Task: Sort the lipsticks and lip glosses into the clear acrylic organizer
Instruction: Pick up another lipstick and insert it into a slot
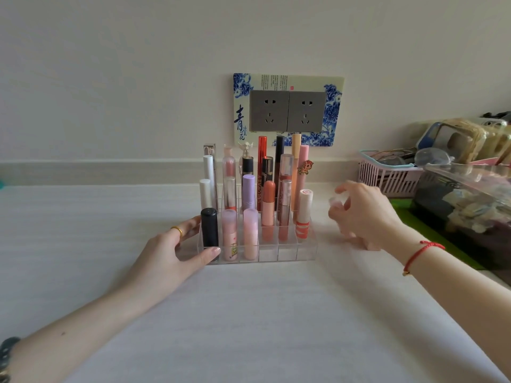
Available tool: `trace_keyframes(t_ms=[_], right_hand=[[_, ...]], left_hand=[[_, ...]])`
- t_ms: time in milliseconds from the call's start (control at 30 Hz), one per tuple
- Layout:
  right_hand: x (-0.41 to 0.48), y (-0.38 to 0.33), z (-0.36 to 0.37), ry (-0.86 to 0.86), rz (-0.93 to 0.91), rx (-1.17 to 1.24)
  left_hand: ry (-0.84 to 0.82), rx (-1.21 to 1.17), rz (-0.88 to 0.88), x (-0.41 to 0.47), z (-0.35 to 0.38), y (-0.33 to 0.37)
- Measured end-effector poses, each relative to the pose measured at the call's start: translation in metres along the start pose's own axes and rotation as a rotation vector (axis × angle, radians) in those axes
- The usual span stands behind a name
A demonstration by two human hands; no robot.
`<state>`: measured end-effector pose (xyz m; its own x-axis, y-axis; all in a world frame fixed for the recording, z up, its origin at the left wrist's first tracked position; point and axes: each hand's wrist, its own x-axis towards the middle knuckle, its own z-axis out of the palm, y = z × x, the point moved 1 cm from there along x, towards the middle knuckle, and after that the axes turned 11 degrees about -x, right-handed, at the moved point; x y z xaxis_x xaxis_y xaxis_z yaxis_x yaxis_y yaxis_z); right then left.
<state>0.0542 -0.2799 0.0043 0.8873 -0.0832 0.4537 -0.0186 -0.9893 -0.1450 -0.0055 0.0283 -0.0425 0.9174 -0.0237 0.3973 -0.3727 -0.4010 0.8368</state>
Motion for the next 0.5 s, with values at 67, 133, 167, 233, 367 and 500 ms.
trace_keyframes(t_ms=[67, 133, 167, 233, 367, 500], right_hand=[[0.004, -0.002, -0.014, 0.077, -0.01, 0.108], [0.006, -0.006, -0.032, 0.188, -0.05, 0.2], [0.006, -0.01, -0.042, 0.241, -0.073, 0.246], [0.003, -0.019, -0.061, 0.33, -0.114, 0.353], [-0.01, -0.042, -0.091, 0.419, -0.181, 0.599], [-0.026, -0.068, -0.092, 0.256, -0.264, 0.751]], left_hand=[[0.005, 0.006, 0.005, 0.0, 0.0, -0.002], [0.004, 0.007, 0.01, 0.0, -0.001, -0.003], [0.0, 0.005, 0.011, 0.0, -0.001, -0.003], [-0.003, 0.002, 0.014, 0.001, -0.001, -0.003], [-0.005, 0.018, 0.021, 0.001, 0.0, -0.004], [0.006, 0.021, 0.032, 0.002, 0.0, -0.005]])
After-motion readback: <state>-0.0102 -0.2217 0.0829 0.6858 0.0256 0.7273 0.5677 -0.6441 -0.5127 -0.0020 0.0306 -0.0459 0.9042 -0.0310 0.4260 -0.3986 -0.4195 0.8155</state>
